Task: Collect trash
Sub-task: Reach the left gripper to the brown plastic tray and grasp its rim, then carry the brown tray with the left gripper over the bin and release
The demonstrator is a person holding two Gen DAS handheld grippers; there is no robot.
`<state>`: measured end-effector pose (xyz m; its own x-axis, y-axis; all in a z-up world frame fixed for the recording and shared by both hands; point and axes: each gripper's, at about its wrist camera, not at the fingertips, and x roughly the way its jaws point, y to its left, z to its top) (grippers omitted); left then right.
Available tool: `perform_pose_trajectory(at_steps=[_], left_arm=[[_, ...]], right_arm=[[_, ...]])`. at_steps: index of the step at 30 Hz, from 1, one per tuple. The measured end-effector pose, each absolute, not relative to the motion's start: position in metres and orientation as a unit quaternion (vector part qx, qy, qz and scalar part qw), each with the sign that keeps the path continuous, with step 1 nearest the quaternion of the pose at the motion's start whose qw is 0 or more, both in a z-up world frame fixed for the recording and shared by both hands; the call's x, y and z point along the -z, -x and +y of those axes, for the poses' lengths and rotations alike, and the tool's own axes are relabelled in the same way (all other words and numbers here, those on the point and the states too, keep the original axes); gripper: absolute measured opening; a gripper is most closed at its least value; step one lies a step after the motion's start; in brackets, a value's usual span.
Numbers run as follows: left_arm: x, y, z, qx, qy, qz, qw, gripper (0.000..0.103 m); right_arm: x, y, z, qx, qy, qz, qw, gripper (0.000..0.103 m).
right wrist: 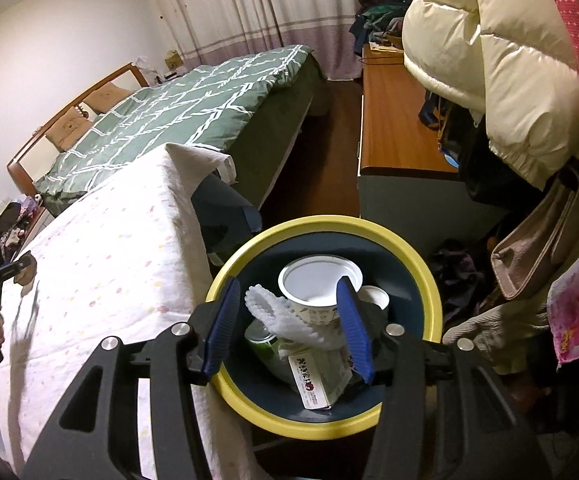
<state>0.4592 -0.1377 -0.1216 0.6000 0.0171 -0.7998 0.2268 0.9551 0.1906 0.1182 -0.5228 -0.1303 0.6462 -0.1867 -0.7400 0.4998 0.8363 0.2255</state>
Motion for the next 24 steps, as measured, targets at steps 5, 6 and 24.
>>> perform_pose_trajectory(at_steps=[5, 6, 24], left_arm=[[0.140, -0.479, -0.139, 0.045, -0.135, 0.480, 0.866, 0.052], [0.142, -0.481, -0.140, 0.042, -0.136, 0.483, 0.864, 0.046], [0.061, -0.338, -0.259, 0.239, -0.174, 0.401, 0.867, 0.005]], right_arm=[[0.132, -0.114, -0.523, 0.188, -0.214, 0.371, 0.884, 0.048], [0.133, -0.113, -0.524, 0.188, -0.215, 0.371, 0.884, 0.049], [0.111, -0.056, -0.518, 0.197, -0.199, 0.339, 0.898, 0.049]])
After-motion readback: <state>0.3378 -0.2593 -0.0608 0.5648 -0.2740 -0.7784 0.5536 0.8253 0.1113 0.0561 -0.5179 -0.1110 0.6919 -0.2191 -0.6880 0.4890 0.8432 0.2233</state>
